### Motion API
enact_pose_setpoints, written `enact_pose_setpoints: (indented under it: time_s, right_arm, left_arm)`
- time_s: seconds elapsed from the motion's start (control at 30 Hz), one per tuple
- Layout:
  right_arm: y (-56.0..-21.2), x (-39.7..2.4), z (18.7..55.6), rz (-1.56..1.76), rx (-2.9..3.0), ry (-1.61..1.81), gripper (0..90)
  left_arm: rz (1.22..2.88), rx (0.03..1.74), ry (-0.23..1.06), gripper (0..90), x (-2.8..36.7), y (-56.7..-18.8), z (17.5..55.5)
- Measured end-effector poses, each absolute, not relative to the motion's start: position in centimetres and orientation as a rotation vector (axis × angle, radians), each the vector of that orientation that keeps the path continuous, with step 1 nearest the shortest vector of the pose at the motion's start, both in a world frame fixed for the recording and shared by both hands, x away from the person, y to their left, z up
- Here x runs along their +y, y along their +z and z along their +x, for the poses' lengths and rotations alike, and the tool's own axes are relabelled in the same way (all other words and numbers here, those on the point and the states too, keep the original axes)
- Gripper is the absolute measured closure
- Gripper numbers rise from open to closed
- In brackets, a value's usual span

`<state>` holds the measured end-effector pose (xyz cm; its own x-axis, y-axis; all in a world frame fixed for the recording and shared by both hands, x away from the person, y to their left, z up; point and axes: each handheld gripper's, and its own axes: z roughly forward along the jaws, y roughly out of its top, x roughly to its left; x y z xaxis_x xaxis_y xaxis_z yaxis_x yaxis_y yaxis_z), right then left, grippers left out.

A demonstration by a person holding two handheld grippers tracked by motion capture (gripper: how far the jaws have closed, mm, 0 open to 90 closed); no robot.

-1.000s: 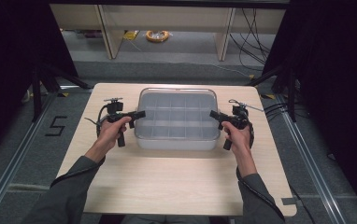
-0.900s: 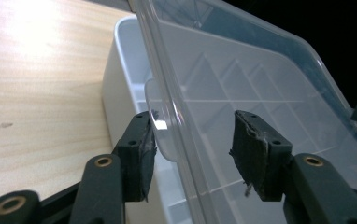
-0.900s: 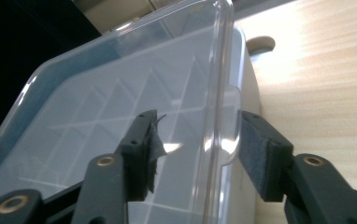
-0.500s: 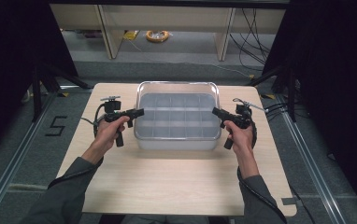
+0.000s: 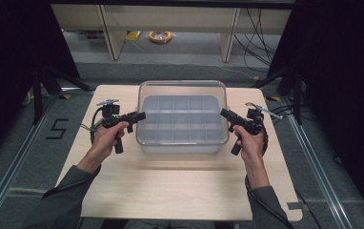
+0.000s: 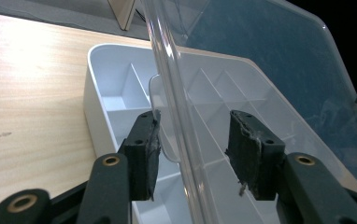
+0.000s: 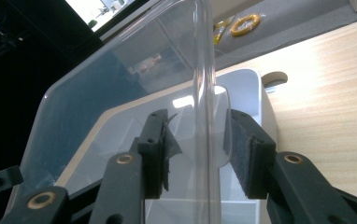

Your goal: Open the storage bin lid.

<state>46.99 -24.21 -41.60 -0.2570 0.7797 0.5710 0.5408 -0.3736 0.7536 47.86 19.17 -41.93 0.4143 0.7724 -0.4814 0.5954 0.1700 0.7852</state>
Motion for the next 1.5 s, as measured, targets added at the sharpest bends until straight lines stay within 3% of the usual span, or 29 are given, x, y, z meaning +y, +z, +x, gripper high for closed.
enact_pose_setpoints:
  time_s: [0.83, 1.5]
  right_arm:
    - [-42.0, -23.9, 42.0, 1.724, 1.678, 1.66, 64.4]
    - [-44.1, -23.9, 37.3, 1.752, 1.744, 1.622, 64.3]
  left_arm:
    - [1.554, 1.22, 0.217, 55.7, 20.0, -42.3, 42.4]
    - [1.655, 1.168, 0.148, 55.0, 20.8, -44.8, 38.4]
